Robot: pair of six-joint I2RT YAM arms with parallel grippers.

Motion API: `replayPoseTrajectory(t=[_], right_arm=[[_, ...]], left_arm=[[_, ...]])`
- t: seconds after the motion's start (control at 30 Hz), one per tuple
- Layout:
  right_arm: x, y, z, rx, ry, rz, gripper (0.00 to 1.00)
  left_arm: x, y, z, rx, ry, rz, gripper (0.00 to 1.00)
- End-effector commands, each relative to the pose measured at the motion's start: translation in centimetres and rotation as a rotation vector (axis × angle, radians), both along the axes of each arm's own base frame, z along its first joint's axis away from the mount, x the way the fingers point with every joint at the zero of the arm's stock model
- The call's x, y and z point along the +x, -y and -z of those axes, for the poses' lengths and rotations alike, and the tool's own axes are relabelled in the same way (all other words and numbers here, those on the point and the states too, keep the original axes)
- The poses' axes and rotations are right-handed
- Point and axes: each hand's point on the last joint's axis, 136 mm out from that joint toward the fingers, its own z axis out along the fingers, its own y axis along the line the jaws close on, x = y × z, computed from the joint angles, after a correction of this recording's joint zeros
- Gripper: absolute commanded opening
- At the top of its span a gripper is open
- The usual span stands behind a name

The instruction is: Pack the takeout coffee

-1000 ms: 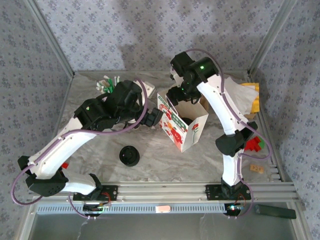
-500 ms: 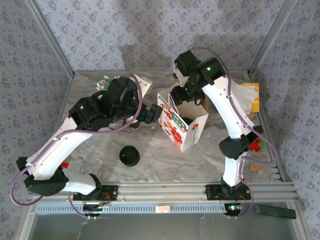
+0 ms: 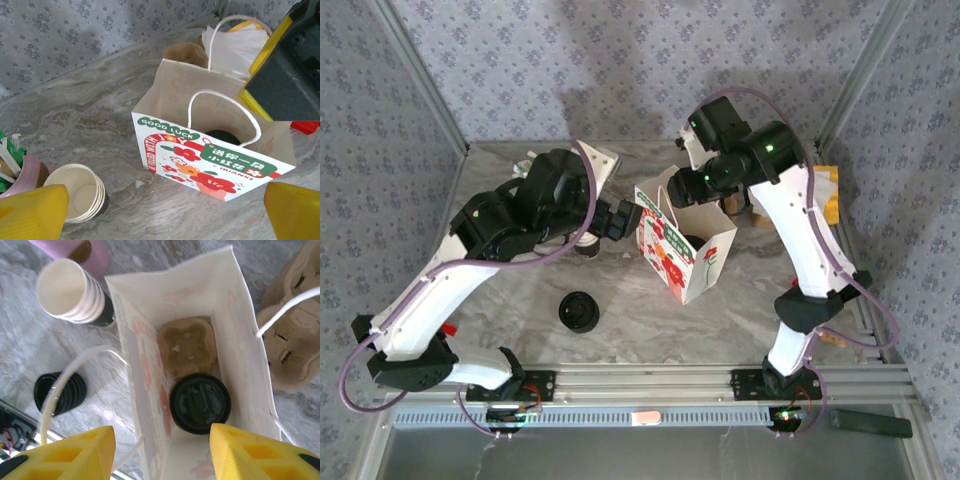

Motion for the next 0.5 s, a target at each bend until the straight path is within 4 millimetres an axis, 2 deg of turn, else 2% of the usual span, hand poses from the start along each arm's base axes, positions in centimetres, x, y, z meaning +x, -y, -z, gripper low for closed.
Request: replayPoseTrajectory(t=[0.0, 0.07, 0.2, 0.33, 0.47], right_arm=[[-0.8, 0.0, -4.7, 0.131, 0.145, 0.005, 0.54], [-1.2, 0.2, -7.2, 0.199, 0.224, 0.007, 0.54], [-2.4, 0.9, -10.5, 0.288, 0.328, -0.003, 0.54], [-4.1, 1.1, -11.8, 0.330, 0.360, -0.050, 0.54], [-5.6, 0.4, -11.8, 0.371, 0.348, -0.114, 0.54]], left_arm=[[0.0, -0.4, -1.1, -0.021, 0.001, -0.036, 1.00], [0.1, -0.6, -1.5, -0.030, -0.002, -0.052, 1.00], [0.6, -1.5, -2.2, -0.033, -0.011, -0.124, 1.00], [1.5, -3.8, -2.4, -0.016, -0.030, -0.267, 1.00], [2.6, -5.6, -2.3, -0.050, -0.084, -0.366, 1.00]])
